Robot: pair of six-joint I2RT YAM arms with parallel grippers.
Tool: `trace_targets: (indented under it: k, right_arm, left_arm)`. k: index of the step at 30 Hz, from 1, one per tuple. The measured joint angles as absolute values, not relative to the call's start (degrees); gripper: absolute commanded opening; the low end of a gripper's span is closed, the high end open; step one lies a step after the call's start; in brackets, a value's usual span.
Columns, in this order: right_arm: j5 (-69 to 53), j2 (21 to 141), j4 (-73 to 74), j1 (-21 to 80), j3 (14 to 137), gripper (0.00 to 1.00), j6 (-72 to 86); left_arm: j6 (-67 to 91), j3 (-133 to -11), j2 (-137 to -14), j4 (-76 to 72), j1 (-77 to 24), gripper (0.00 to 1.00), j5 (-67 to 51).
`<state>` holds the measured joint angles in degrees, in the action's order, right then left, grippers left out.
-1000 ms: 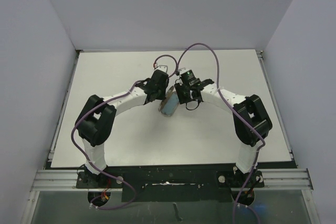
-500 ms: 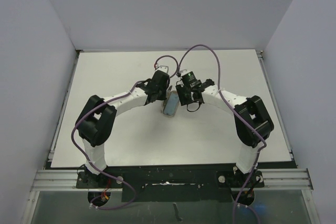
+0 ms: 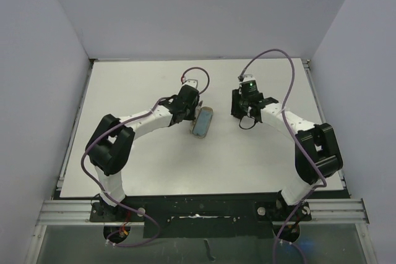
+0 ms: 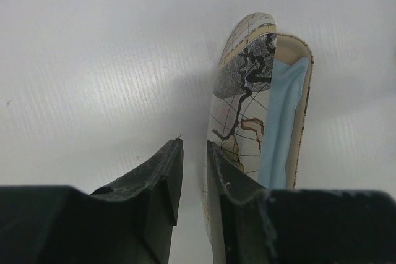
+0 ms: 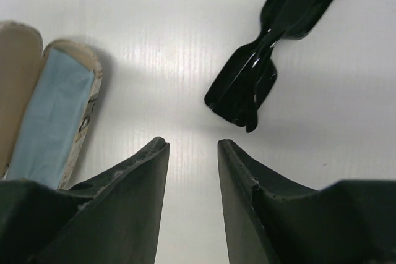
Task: Organize the sunglasses
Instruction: Adjust the sunglasses case at the center of the board, then pick up the sunglasses from the center of the board.
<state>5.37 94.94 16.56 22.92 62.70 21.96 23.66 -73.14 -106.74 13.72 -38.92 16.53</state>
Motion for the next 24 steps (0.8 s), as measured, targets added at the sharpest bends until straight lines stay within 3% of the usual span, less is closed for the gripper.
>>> trace_targets:
  k: [7,24]
  right_arm:
    - [2.74,92.47,10.37,17.15,59.55,0.49,26.35]
    - [-9.82,96.29,-7.22,7.79,53.01,0.51,35.73]
  left_arm:
    - [23.77,-71.77,-105.71,13.56,-39.03,0.22,16.56]
    - [23.75,-70.98,-105.01,13.54,-40.16,0.22,16.71]
